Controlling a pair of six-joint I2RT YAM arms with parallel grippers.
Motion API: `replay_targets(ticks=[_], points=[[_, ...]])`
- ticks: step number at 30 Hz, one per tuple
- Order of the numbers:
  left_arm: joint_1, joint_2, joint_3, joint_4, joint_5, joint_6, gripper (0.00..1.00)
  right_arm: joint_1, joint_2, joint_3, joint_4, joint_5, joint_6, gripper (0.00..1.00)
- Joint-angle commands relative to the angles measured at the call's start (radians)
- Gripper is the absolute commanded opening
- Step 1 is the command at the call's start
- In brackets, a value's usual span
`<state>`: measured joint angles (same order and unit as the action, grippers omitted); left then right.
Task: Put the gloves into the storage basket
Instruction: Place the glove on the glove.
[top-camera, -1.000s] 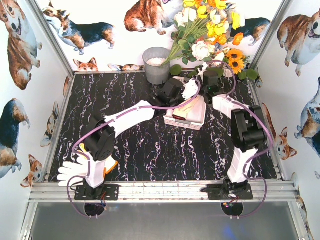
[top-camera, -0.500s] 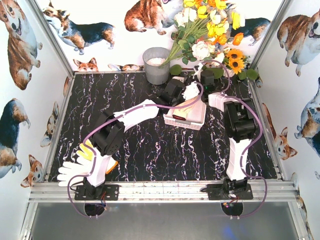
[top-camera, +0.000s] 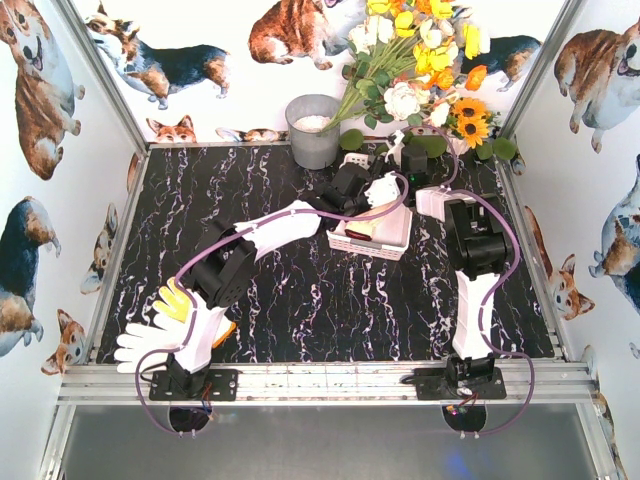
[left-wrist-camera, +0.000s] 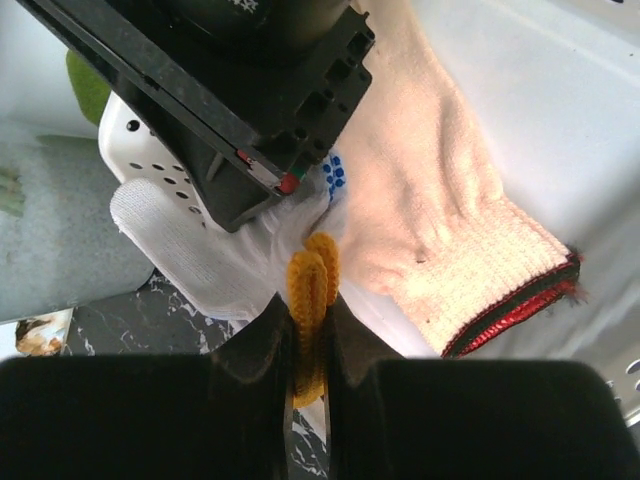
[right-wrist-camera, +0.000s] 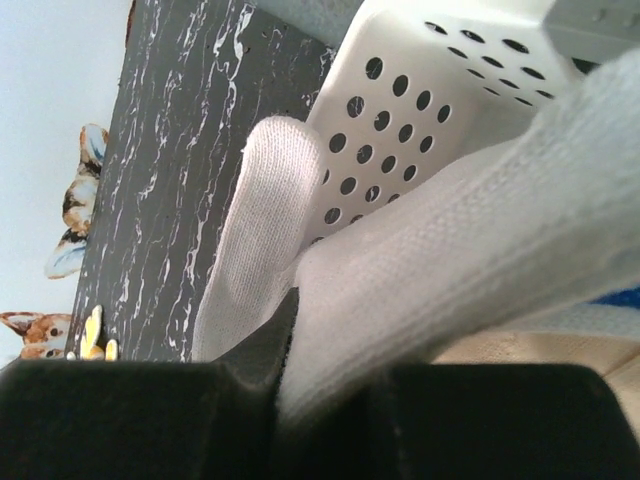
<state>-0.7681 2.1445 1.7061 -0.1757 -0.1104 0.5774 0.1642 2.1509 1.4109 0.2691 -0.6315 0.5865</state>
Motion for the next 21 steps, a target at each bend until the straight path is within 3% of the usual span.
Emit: replay_targets(ticks=[1, 13, 21], points=[[-0.021, 0.015, 0.019, 0.001, 0.077, -0.007, 0.00, -0.025, 0.014, 0.004, 0.078, 0.048, -0.047, 0.00], [-0.028, 0.044, 0.022, -0.066, 0.110, -0.034, 0.01, -0.029, 0.020, -0.044, 0.080, 0.032, -0.052, 0.00], [-0.030, 0.009, 0.012, -0.054, 0.151, -0.070, 0.31, -0.029, 0.010, -0.087, 0.079, 0.039, -0.065, 0.00]])
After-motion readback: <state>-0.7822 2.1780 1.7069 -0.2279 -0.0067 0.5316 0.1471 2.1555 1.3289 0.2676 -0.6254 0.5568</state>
